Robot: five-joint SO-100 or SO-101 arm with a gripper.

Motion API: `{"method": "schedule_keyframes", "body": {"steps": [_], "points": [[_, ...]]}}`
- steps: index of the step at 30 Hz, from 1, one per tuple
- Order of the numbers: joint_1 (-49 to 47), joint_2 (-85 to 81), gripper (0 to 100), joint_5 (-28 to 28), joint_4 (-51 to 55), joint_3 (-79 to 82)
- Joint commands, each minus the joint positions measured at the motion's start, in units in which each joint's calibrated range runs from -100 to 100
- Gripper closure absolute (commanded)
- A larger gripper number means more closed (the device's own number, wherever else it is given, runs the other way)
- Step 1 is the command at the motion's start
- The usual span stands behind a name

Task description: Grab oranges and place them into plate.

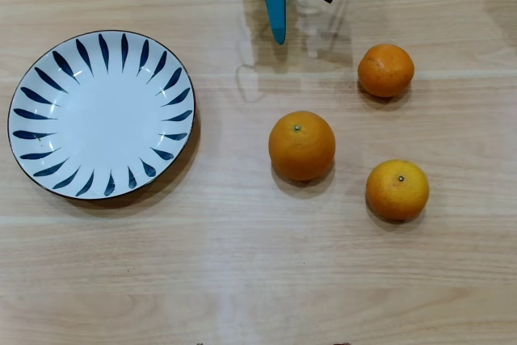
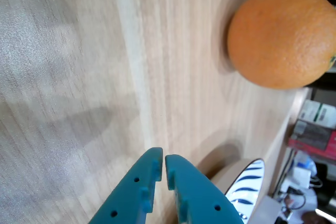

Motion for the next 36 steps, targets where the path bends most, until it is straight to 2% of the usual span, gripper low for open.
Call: {"method": "schedule_keyframes", "body": {"steps": [1, 30, 33, 36], "points": [[0.59, -0.76, 98, -0.07, 0.11, 0.79], [-0.46, -0.17, 98, 0.30, 0.36, -0.57], [-0.54, 3.72, 98, 0.30, 5.52, -5.09], [-0.22, 12.09, 98, 0.35, 8.27, -17.77]]}}
